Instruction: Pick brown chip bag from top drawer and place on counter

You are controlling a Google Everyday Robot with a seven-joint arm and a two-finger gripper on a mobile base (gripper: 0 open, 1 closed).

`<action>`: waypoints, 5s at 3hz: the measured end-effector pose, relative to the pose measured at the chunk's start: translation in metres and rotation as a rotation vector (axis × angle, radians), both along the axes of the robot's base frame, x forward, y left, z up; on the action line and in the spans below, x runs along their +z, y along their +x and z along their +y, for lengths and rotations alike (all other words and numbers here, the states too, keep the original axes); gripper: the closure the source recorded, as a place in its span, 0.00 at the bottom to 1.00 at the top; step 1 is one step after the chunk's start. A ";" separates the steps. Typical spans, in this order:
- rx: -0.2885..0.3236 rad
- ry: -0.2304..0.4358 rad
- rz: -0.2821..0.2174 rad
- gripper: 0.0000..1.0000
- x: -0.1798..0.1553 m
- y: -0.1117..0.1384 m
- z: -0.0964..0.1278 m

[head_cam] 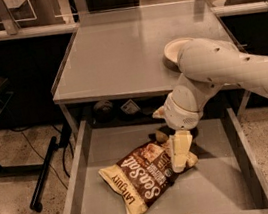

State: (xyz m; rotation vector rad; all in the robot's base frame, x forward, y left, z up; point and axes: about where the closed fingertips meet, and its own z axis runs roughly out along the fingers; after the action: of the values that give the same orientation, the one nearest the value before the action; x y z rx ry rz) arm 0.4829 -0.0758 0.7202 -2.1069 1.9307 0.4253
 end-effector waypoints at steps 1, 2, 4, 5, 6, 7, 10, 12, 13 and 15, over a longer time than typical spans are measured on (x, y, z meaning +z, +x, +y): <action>-0.003 -0.032 0.011 0.00 -0.018 -0.003 0.004; -0.001 -0.066 0.005 0.00 -0.038 -0.002 0.003; -0.001 -0.096 -0.002 0.00 -0.064 0.001 -0.003; -0.017 -0.066 0.013 0.00 -0.081 -0.002 -0.007; -0.024 -0.047 0.030 0.00 -0.095 -0.002 -0.009; -0.015 -0.042 0.057 0.00 -0.108 -0.001 -0.005; -0.015 -0.042 0.057 0.73 -0.109 -0.002 -0.005; -0.015 -0.042 0.057 1.00 -0.109 -0.002 -0.005; -0.015 -0.042 0.057 1.00 -0.104 -0.002 -0.005; -0.153 -0.040 0.030 1.00 -0.011 -0.022 -0.013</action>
Offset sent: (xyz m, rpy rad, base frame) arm 0.0025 0.0005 -0.0598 -0.1061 -0.0089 -0.0032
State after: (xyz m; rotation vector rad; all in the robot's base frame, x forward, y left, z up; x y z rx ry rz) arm 0.4605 -0.0887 0.7091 -1.9692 2.1157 0.3924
